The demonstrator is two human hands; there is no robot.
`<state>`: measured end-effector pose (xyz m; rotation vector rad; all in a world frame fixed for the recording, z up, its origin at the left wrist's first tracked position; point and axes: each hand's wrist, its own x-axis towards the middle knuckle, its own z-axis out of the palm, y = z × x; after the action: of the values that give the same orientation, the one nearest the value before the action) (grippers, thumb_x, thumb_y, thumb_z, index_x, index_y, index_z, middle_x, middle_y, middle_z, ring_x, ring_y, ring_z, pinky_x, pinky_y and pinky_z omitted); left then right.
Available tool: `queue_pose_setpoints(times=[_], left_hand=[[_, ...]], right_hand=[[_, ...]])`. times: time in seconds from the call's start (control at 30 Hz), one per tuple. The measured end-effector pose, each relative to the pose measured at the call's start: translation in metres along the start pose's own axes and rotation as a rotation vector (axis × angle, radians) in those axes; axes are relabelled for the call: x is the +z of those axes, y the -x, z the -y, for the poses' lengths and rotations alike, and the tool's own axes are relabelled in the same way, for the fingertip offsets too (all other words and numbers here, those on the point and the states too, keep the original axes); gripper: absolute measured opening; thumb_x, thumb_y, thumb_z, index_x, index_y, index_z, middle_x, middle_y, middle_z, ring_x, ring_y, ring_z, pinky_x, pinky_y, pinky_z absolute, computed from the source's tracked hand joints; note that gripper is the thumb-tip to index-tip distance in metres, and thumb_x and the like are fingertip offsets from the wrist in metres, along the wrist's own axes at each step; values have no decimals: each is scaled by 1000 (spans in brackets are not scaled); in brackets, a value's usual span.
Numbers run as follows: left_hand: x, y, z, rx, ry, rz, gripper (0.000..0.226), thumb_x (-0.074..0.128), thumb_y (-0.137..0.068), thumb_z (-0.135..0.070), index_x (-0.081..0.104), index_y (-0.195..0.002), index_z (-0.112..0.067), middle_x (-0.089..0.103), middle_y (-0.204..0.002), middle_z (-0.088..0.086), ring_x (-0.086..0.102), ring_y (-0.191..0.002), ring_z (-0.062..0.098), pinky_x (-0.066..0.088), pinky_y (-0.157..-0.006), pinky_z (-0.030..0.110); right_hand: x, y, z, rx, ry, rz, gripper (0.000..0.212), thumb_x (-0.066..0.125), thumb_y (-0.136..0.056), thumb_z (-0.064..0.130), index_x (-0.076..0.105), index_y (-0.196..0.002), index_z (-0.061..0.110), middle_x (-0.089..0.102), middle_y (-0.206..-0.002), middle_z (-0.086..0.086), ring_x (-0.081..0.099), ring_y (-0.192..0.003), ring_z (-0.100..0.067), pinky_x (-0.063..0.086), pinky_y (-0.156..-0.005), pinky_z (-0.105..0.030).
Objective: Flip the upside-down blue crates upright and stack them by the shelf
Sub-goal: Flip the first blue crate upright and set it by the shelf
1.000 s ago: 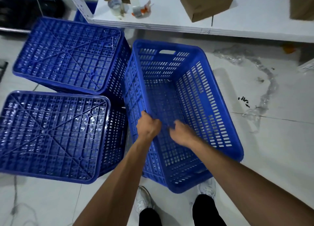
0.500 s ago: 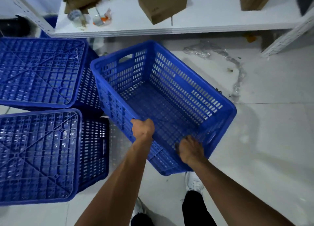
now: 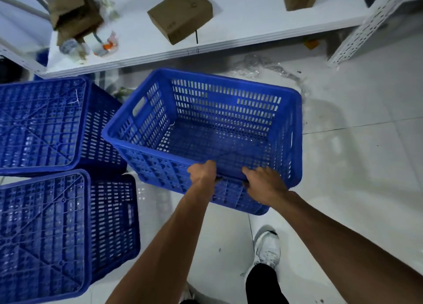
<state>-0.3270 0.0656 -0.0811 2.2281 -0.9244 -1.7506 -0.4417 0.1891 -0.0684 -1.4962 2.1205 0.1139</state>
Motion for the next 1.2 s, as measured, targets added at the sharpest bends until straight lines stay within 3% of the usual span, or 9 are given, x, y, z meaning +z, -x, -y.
queue_pose_setpoints(times=[0.1, 0.23, 0.4, 0.53, 0.6, 0.73, 0.83, 1.0, 1.2], left_hand=[[-9, 17, -11, 77, -246, 136, 34, 70, -87, -42, 65, -87, -8, 63, -88, 12, 65, -85, 29, 61, -74, 44], [-26, 16, -29, 468, -1053, -65, 70, 58, -72, -80, 67, -66, -11, 67, -65, 4, 64, -65, 22, 49, -59, 32], [-36, 2, -49, 928, -1293, -402, 61, 80, -70, -50, 55, -105, -6, 56, -107, 12, 53, -102, 31, 49, -84, 44], [-41, -26, -66, 1058, -1656, -243, 62, 73, -81, -30, 49, -135, -11, 57, -130, 11, 51, -123, 31, 36, -110, 48], [-31, -31, -77, 1079, -1727, -160, 51, 64, -87, -24, 50, -136, -14, 62, -127, 9, 56, -121, 30, 38, -108, 46], [9, -24, -102, 1093, -1884, 43, 30, 59, -89, -15, 59, -118, -16, 70, -111, 5, 69, -100, 29, 55, -80, 42], [43, -24, -106, 1200, -1953, 127, 36, 67, -86, -17, 56, -119, -18, 70, -110, 3, 71, -93, 28, 58, -77, 40], [103, -23, -104, 1318, -1972, 120, 34, 52, -96, -15, 46, -130, -12, 64, -121, 8, 68, -100, 29, 56, -83, 40], [164, -7, -87, 1292, -1888, 62, 38, 54, -93, -9, 49, -131, -13, 64, -120, 8, 68, -95, 32, 54, -75, 40]], right_hand=[[-11, -8, -31, -9, 32, -18, 25, 52, -96, 29, 54, -118, 17, 69, -104, -11, 65, -97, -34, 47, -73, -37], [-29, -16, -71, -55, 93, -56, 25, 52, -97, 32, 55, -117, 18, 70, -101, -7, 66, -92, -30, 45, -71, -33], [-47, -21, -110, -69, 144, -63, 25, 50, -98, 34, 53, -119, 20, 70, -102, -5, 66, -91, -29, 39, -68, -33], [-56, -23, -144, -81, 208, -130, 23, 66, -88, 34, 61, -104, 18, 72, -84, -2, 68, -74, -28, 46, -62, -33], [-58, -23, -163, -84, 283, -170, 31, 85, -68, 31, 65, -87, 17, 68, -64, 1, 64, -51, -25, 44, -48, -30], [-61, -25, -210, -74, 338, -205, 41, 95, -47, 25, 68, -77, 14, 65, -54, 0, 58, -37, -28, 42, -39, -30], [-63, -28, -248, -7, 385, -167, 47, 95, -46, 24, 72, -86, 14, 69, -61, -2, 63, -44, -28, 48, -41, -33], [-65, -34, -302, 103, 468, -137, 39, 83, -68, 28, 71, -103, 16, 74, -83, -5, 70, -70, -34, 53, -55, -38], [-61, -50, -365, 94, 414, -176, 37, 90, -48, 3, 72, -79, 5, 63, -57, -12, 60, -45, -33, 46, -40, -34]])
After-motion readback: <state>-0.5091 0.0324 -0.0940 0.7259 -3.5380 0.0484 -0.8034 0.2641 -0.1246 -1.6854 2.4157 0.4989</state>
